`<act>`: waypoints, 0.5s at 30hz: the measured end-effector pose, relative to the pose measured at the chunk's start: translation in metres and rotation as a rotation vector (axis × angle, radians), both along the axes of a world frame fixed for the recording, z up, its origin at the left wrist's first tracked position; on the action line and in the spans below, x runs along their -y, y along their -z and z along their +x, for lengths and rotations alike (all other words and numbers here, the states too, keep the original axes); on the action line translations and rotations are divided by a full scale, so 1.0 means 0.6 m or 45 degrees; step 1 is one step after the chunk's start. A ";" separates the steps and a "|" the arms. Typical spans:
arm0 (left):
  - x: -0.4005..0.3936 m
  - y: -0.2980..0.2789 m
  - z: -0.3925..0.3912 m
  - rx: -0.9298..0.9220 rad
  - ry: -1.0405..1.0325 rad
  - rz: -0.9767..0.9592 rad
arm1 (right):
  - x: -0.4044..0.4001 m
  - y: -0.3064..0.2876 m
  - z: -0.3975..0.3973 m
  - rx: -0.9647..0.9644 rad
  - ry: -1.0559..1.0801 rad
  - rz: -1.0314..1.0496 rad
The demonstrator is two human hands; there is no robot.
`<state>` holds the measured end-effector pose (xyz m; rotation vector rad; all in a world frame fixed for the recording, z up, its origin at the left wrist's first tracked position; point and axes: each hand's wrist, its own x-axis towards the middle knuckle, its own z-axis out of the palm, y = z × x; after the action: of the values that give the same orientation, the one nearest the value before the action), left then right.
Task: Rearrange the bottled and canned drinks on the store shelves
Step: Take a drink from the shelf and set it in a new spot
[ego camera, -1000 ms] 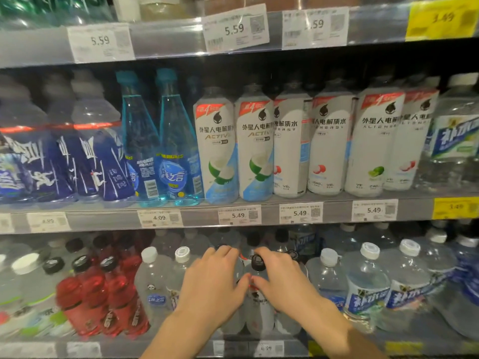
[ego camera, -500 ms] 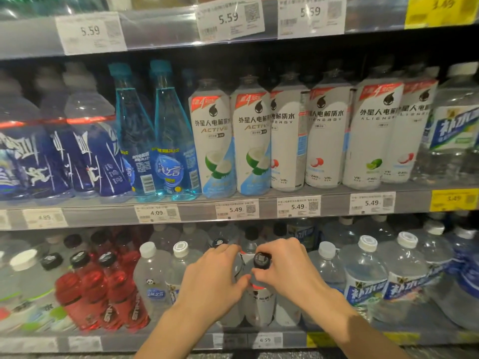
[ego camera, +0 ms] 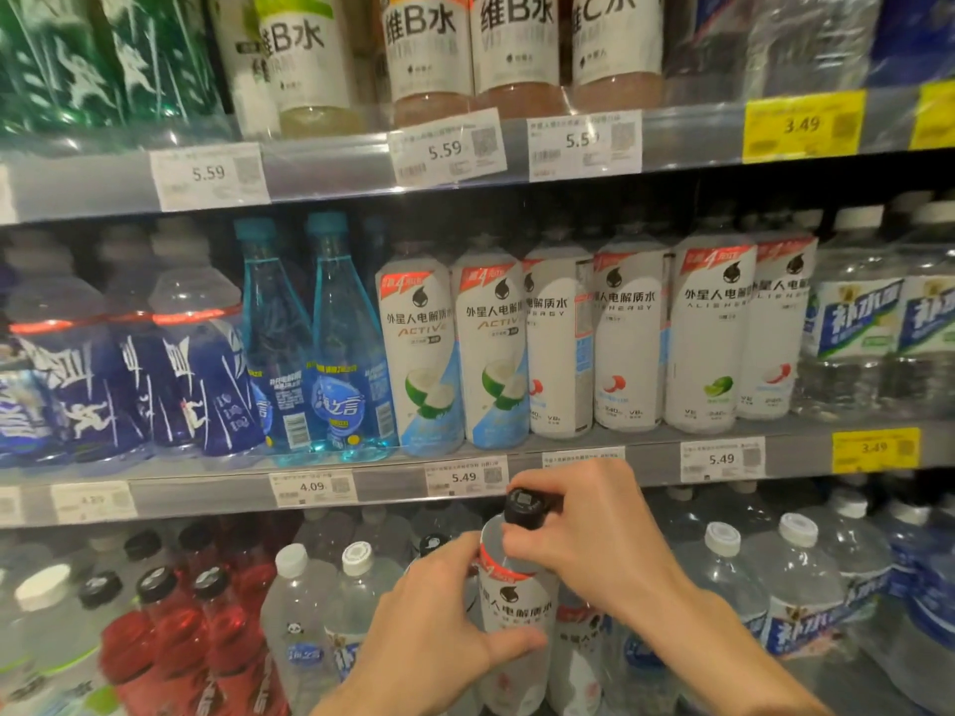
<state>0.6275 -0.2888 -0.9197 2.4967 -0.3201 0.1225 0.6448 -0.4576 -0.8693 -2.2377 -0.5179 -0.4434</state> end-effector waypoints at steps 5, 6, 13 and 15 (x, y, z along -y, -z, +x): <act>0.004 -0.009 -0.001 0.011 0.074 -0.334 | -0.002 -0.021 -0.014 0.028 -0.025 0.044; 0.003 -0.011 -0.003 0.030 0.070 -0.397 | -0.003 -0.026 -0.017 0.023 -0.026 0.061; -0.010 -0.045 -0.011 0.174 0.051 -0.552 | -0.013 -0.058 -0.034 0.022 0.028 0.227; -0.013 -0.058 -0.014 0.169 0.059 -0.580 | -0.014 -0.061 -0.033 -0.028 0.035 0.308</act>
<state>0.6191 -0.2811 -0.8851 2.0328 -0.3590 0.3073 0.6251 -0.4490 -0.8330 -2.0171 -0.4000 -0.4692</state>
